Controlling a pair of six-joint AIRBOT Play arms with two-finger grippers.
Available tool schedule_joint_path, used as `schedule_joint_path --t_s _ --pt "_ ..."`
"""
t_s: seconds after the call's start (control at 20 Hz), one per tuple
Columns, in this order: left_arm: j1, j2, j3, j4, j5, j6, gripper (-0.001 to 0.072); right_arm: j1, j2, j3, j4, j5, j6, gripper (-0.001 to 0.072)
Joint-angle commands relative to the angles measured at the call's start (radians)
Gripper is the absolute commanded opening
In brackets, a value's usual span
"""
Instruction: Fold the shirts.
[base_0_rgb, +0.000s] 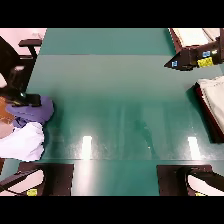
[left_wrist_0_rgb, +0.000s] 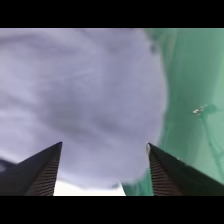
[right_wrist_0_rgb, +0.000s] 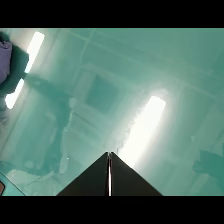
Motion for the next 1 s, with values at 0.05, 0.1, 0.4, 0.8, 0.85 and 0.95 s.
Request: schedule_joint_path --t_s 0.05,0.1,0.4,0.8,0.85,0.95 --pt "0.005 0.002 -0.118 0.024 0.118 -0.042 0.0298 0.001 0.0 0.0 0.0 -0.006 0.0 0.0016" --pt "0.005 0.002 -0.117 0.023 0.109 -0.044 0.0149 0.001 0.0 0.0 0.0 -0.006 0.0 0.0016" --pt "-0.005 0.066 0.101 -0.016 -0.014 -0.044 0.0021 -0.003 0.027 0.001 0.0 -0.019 0.0 0.0016" --pt "-0.421 0.263 0.645 -0.075 -0.126 -0.045 0.002 -0.099 0.19 0.003 0.0 -0.201 0.0 0.0016" --pt "-0.492 0.263 0.661 -0.074 -0.114 -0.045 0.002 -0.135 0.205 0.003 0.0 -0.198 0.0 0.0016" --pt "-0.631 0.243 0.662 -0.075 -0.09 -0.046 0.002 -0.204 0.231 0.003 0.004 -0.197 0.0 0.0016"
